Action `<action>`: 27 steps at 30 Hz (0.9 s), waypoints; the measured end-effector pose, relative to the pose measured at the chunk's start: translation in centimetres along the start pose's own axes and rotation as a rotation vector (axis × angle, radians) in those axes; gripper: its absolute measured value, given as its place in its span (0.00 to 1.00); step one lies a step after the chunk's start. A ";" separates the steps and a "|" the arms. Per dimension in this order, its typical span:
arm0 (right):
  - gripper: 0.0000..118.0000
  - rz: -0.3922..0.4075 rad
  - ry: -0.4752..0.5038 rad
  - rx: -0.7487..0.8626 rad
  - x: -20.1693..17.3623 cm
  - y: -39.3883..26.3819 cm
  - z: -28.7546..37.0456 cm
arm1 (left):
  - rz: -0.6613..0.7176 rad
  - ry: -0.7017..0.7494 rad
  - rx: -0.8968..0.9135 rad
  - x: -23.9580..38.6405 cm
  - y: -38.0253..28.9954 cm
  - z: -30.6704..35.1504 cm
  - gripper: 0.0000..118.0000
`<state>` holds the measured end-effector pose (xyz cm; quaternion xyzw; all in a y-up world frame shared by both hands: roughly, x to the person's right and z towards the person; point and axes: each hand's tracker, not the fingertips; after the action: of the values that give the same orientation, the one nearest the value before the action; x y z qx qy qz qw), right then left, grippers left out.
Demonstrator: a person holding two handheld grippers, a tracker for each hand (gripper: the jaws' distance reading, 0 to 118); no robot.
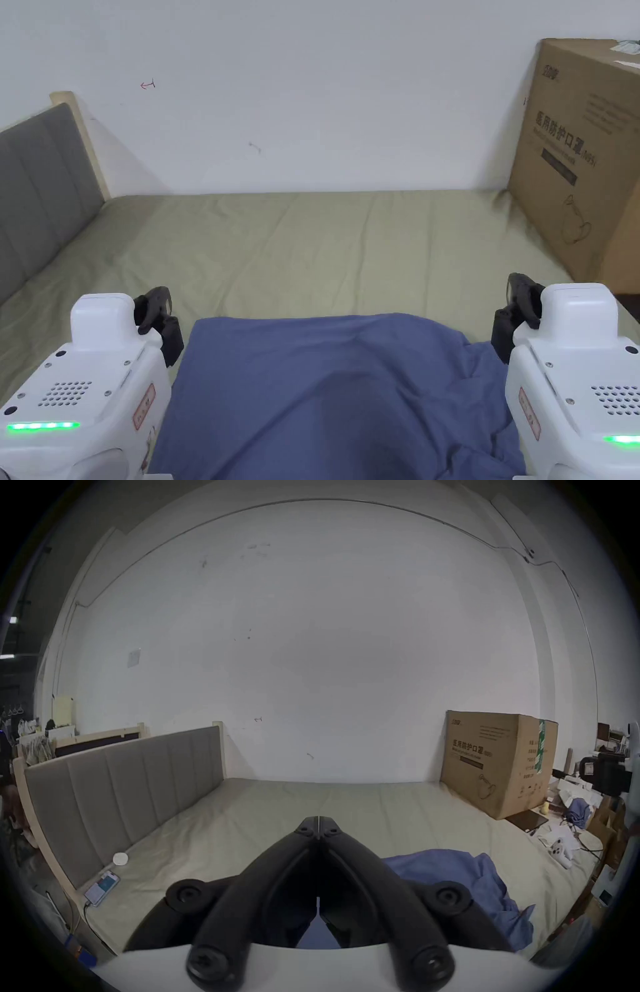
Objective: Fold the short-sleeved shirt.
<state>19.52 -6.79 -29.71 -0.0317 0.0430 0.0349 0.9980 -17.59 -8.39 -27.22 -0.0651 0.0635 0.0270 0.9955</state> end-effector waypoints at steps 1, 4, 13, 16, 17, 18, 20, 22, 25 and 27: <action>0.00 -0.003 0.004 -0.006 -0.1 0.0 -0.1 | -0.009 0.010 -0.011 0.2 -0.2 -0.1 0.00; 0.00 0.017 -0.002 -0.003 -0.4 -0.2 0.0 | -0.031 0.028 -0.033 -0.2 -1.0 -0.1 0.00; 0.00 -0.004 0.011 -0.054 0.0 -1.6 -0.5 | -0.007 0.080 -0.314 -4.4 -6.8 0.3 0.00; 0.00 -0.011 0.019 -0.084 0.2 -2.5 -0.7 | -0.008 0.134 -0.397 -5.8 -9.7 1.1 0.04; 0.00 -0.012 0.020 -0.094 0.2 -2.8 -0.7 | -0.003 0.141 -0.435 -6.3 -10.6 1.3 0.11; 0.00 -0.010 0.021 -0.103 0.3 -3.1 -0.7 | 0.024 0.136 -0.489 -6.8 -11.5 1.3 0.34; 0.00 -0.008 0.020 -0.121 0.3 -3.6 -0.7 | 0.077 0.151 -0.599 -7.6 -13.4 1.1 0.72; 0.00 -0.013 0.020 -0.137 0.4 -4.1 -0.7 | 0.092 0.161 -0.655 -8.2 -15.3 1.5 0.81; 0.00 -0.027 0.017 -0.165 0.8 -4.9 -0.5 | 0.088 0.164 -0.752 -8.5 -18.2 1.7 0.81; 0.00 -0.041 0.014 -0.191 1.0 -5.5 -0.6 | 0.087 0.162 -0.798 -8.6 -19.9 1.6 0.81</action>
<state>20.88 -12.25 -30.07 -0.1278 0.0460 0.0182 0.9906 -24.66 -28.31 -22.01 -0.4455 0.1289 0.0865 0.8817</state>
